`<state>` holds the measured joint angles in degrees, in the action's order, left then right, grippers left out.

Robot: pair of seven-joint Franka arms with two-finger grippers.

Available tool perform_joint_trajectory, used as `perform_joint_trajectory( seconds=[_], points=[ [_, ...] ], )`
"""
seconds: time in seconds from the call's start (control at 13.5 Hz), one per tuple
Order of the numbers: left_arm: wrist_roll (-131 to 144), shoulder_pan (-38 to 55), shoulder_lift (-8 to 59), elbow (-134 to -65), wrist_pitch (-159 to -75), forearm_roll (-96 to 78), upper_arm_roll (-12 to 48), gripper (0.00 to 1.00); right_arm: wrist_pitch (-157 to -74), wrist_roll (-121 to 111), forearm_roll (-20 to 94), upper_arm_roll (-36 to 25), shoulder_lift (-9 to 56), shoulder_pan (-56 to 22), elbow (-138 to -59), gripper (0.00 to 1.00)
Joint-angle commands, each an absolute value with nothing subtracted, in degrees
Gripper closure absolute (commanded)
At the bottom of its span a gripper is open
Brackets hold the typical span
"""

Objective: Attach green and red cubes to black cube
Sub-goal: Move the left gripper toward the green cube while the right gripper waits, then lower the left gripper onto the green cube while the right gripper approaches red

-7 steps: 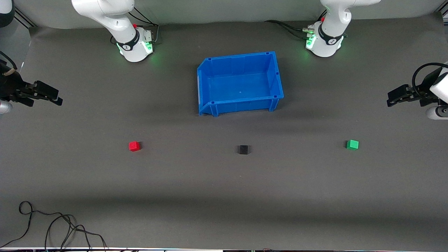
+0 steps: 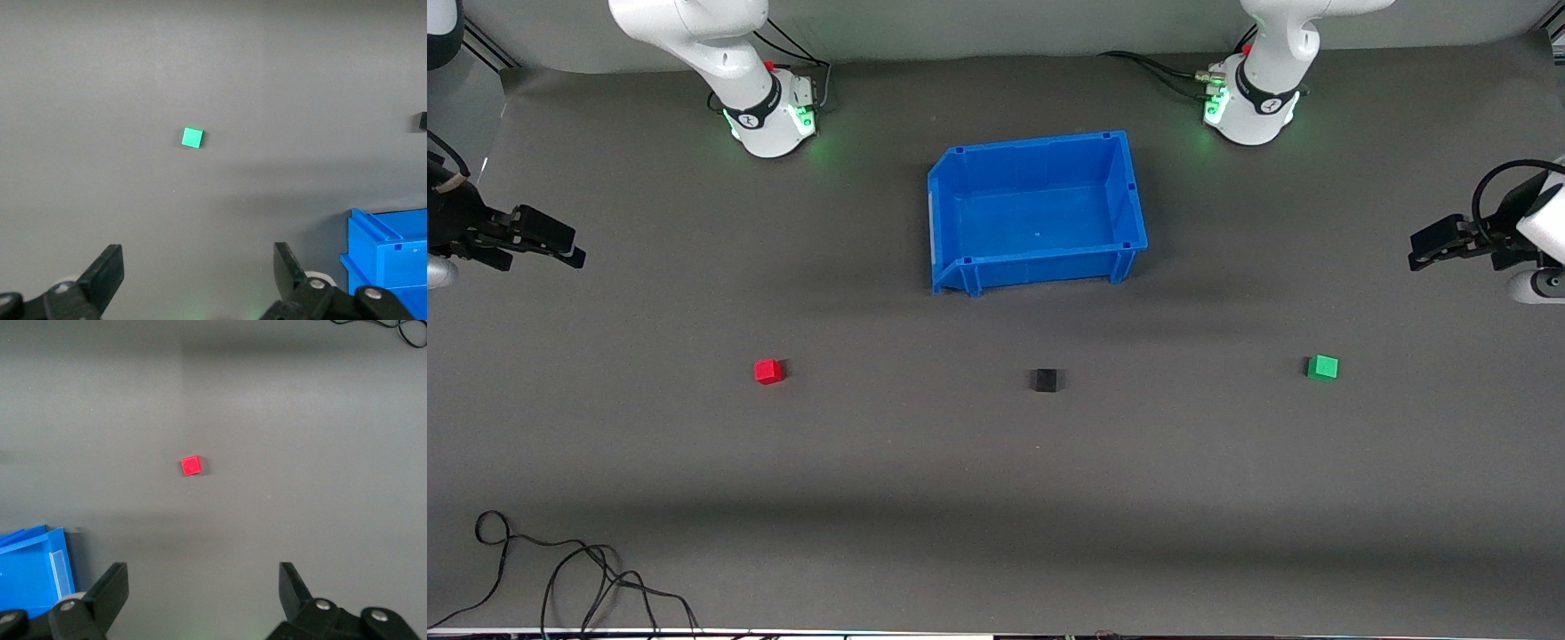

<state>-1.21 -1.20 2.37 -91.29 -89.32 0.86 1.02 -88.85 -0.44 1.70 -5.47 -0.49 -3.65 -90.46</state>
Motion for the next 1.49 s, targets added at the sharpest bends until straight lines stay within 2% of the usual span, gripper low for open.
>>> perform_joint_trajectory(
  seconds=[0.0,0.3,0.52,0.82,1.04,1.19,1.41],
  points=[
    [-1.23,-1.49,3.33,-93.16,-91.57,0.35,0.79,0.00,-88.07,-0.62,1.23,-6.06,0.26,-4.31,-89.30,0.00],
    [-1.32,-2.55,4.74,-101.57,-101.39,0.44,0.70,0.00,-87.98,22.54,1.67,-5.98,7.19,-4.31,-80.09,0.00],
    [-1.76,-2.46,6.58,-109.05,-109.49,0.70,0.70,0.00,-88.07,43.43,3.59,-5.89,8.52,-4.31,-79.37,0.00],
    [-2.37,-2.46,14.22,-110.30,-115.02,1.14,0.70,0.00,-88.07,66.84,11.66,-6.33,12.20,-3.34,-80.50,0.00],
    [-7.55,-3.51,21.68,-110.22,-119.26,1.14,0.70,0.01,-89.46,69.79,22.65,-6.85,13.80,0.26,-87.07,0.00],
    [-8.26,-3.60,25.38,-110.30,-123.47,1.14,0.70,0.01,-96.38,69.70,23.55,-7.29,13.45,0.27,-94.35,0.00],
    [-9.40,-3.52,28.21,-109.60,-125.68,2.10,0.70,0.00,-110.96,68.73,26.27,-7.12,12.83,-0.61,-106.58,0.00]
  ],
)
